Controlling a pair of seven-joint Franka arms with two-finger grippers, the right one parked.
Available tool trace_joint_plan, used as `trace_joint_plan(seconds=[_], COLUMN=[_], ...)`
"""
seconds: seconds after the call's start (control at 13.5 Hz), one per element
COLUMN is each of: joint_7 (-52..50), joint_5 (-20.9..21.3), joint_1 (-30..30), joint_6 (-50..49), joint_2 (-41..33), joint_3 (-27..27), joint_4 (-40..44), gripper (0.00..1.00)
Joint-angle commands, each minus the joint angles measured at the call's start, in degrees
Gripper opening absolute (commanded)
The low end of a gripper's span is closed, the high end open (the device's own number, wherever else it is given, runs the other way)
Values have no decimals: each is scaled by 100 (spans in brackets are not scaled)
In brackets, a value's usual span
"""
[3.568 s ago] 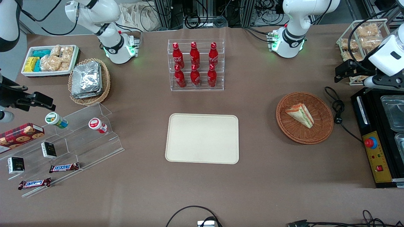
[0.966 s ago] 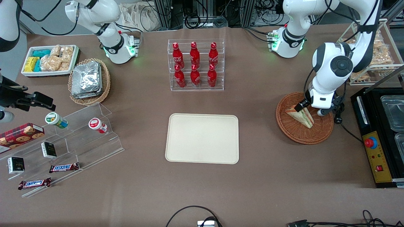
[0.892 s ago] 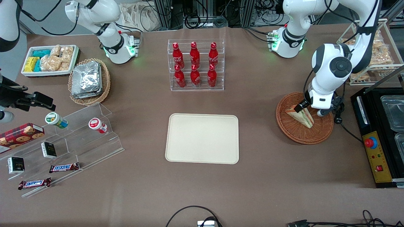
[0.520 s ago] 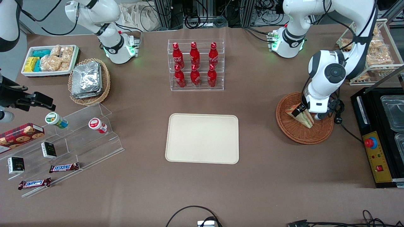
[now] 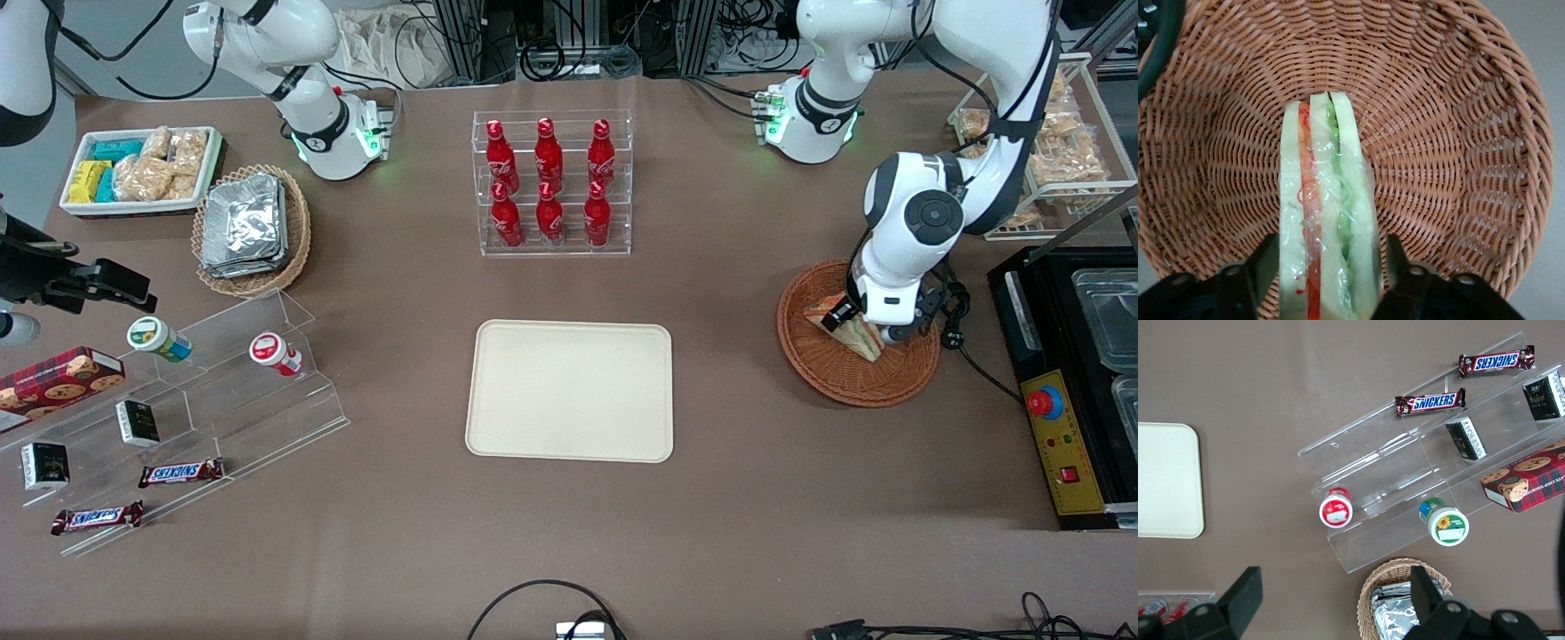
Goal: Place sandwich from basket to tray
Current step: 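Close the left gripper on the sandwich and lift it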
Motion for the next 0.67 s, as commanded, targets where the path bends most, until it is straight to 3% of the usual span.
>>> trace_joint_plan(seconds=[0.0, 0.07, 0.15, 0.37, 0.59], joint_7=[-212, -230, -221, -151, 216], joint_5=[228, 236, 245, 254, 552], joint_1=[31, 31, 31, 31, 22], joint_6=[181, 181, 181, -20, -608], joint_2=[75, 84, 75, -143, -477], joint_3=[-1, -1, -1, 8, -10], joint_4=[-46, -38, -29, 24, 94], gripper=[28, 21, 19, 17, 17])
